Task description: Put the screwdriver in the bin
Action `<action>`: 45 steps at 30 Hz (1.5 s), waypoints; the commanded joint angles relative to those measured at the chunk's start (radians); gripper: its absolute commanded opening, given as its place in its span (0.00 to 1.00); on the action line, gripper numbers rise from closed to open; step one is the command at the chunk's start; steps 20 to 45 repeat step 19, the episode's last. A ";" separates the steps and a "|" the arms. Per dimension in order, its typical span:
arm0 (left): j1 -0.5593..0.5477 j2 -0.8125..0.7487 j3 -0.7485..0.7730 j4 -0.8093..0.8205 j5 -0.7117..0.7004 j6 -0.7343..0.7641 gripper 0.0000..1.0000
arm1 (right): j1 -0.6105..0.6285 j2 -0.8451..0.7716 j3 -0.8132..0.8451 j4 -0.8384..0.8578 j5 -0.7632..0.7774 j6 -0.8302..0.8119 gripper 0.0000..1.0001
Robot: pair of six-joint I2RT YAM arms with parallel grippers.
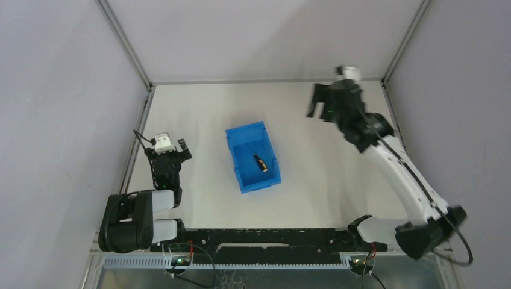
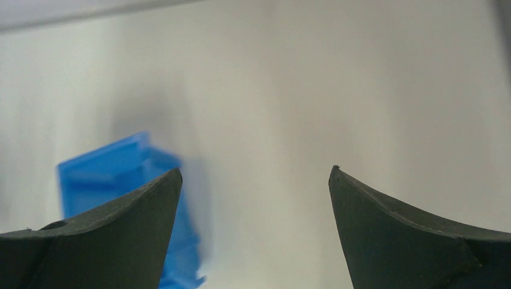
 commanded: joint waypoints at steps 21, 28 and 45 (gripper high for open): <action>-0.004 -0.015 0.043 0.033 -0.004 0.021 1.00 | -0.541 -0.267 -0.141 -0.029 -0.198 -0.179 1.00; -0.004 -0.015 0.043 0.033 -0.004 0.021 1.00 | -0.541 -0.267 -0.141 -0.029 -0.198 -0.179 1.00; -0.004 -0.015 0.043 0.033 -0.004 0.021 1.00 | -0.541 -0.267 -0.141 -0.029 -0.198 -0.179 1.00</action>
